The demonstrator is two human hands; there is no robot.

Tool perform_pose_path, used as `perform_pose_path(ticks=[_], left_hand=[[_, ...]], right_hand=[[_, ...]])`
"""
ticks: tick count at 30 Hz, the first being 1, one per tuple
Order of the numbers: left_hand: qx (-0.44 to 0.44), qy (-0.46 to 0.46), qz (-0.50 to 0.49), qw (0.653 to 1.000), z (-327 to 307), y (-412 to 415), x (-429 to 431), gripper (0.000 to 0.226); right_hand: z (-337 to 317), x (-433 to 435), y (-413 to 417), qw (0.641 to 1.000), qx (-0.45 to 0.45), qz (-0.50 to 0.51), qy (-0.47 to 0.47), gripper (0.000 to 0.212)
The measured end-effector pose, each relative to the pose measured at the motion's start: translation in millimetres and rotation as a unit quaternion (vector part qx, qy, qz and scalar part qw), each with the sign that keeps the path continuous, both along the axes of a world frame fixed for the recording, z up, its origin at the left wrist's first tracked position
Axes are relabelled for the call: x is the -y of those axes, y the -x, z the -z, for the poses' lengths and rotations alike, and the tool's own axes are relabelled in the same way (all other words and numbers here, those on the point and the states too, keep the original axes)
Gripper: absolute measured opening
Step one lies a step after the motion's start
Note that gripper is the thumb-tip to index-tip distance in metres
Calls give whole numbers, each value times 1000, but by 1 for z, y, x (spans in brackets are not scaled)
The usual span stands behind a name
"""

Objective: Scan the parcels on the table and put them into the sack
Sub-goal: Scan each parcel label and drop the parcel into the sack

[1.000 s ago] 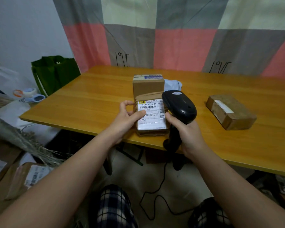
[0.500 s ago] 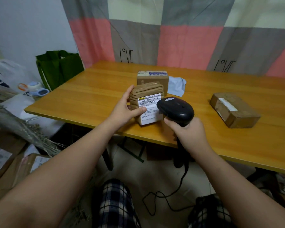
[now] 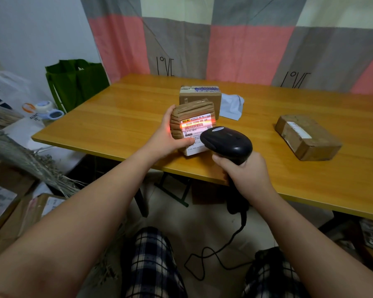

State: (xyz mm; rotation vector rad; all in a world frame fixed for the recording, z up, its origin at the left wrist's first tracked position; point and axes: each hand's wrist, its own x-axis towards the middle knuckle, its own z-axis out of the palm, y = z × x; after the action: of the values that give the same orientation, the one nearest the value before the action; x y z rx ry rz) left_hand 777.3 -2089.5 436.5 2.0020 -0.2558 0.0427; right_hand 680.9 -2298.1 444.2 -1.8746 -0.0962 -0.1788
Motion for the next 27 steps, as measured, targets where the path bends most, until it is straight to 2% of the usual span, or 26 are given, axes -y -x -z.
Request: perform_pose_path(ticks=[11,17,23,27], left_hand=[[16,11,-7,1000,6,-5,1,110],[68,37,-15,997,6,25,7,103],[111,61,-182,975,5,110,-50,111],[119,29,-328,937,21,185,-114,115]], right_hand=[[0,2,3,1000,-4,3,-4,18],[-1,-6,7,998,6,-44,-36,11],[-1,-62,19,987,15,-147,-57,9],[4,-129,37,969,0,-240,-60,14]])
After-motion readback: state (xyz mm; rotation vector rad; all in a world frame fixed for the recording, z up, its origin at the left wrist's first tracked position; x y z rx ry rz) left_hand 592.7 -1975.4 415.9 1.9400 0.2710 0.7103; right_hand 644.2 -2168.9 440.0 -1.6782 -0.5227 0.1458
